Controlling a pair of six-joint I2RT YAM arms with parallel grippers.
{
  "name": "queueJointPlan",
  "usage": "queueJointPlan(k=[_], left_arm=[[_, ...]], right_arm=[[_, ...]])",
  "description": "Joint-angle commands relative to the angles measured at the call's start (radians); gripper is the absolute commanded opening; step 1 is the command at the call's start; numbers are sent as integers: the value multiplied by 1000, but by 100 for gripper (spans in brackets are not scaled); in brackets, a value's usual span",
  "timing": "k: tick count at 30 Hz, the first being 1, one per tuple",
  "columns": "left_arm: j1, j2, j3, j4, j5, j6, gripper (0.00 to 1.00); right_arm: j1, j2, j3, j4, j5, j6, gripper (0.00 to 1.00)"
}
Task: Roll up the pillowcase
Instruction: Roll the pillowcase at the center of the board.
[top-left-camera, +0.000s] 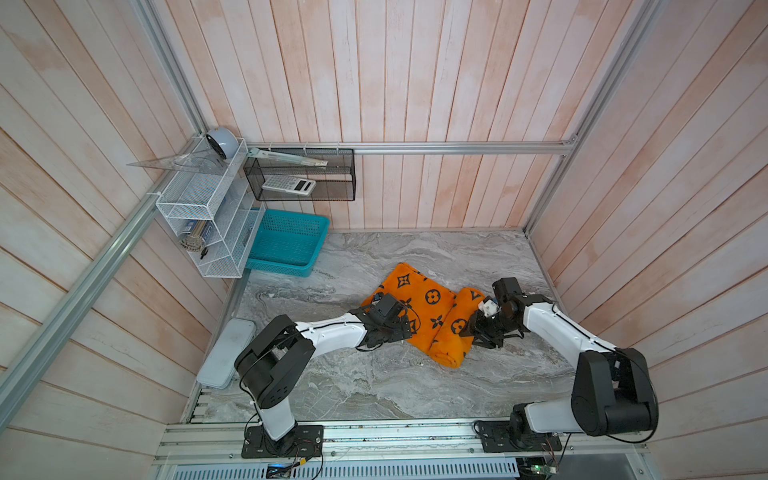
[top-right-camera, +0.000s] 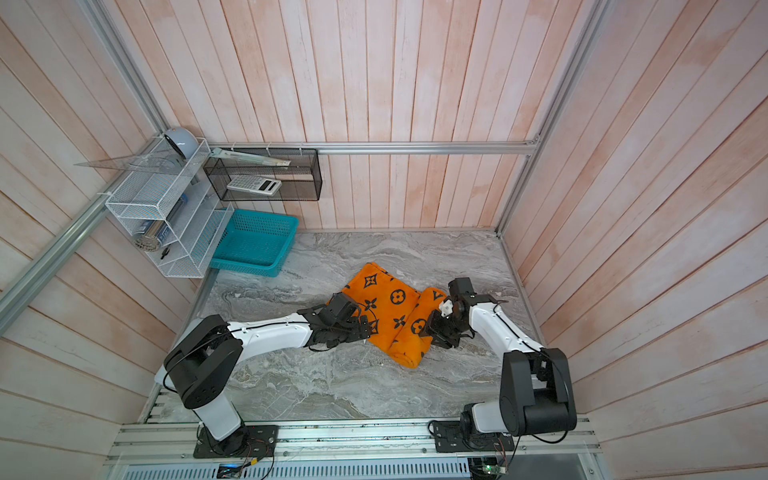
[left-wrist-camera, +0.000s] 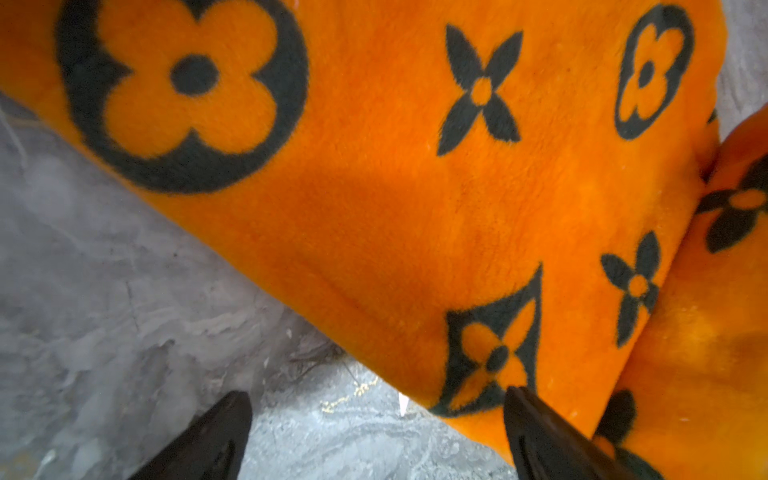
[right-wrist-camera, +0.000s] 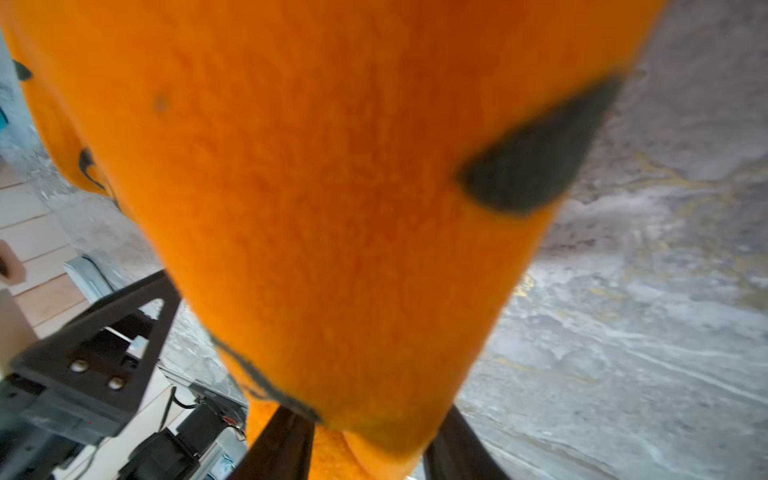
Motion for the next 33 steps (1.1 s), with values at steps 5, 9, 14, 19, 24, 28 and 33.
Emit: queueJointPlan(k=[5, 9, 14, 19, 24, 28, 33], left_arm=[[4, -8, 19, -36, -15, 7, 100], [7, -44, 6, -53, -48, 13, 100], [35, -84, -20, -55, -60, 23, 100], [56, -109, -41, -52, -60, 25, 100], [65, -147, -60, -44, -82, 19, 100], [65, -181, -75, -25, -114, 15, 100], [65, -210, -78, 17, -152, 27, 100]], right_arm=[[98, 101, 152, -17, 44, -23, 51], [164, 138, 236, -41, 82, -30, 52], [236, 205, 358, -92, 132, -58, 52], [273, 305, 476, -124, 133, -84, 52], [311, 411, 564, -86, 67, -72, 52], [327, 447, 561, 31, -25, -11, 52], [337, 524, 611, 103, -61, 63, 52]])
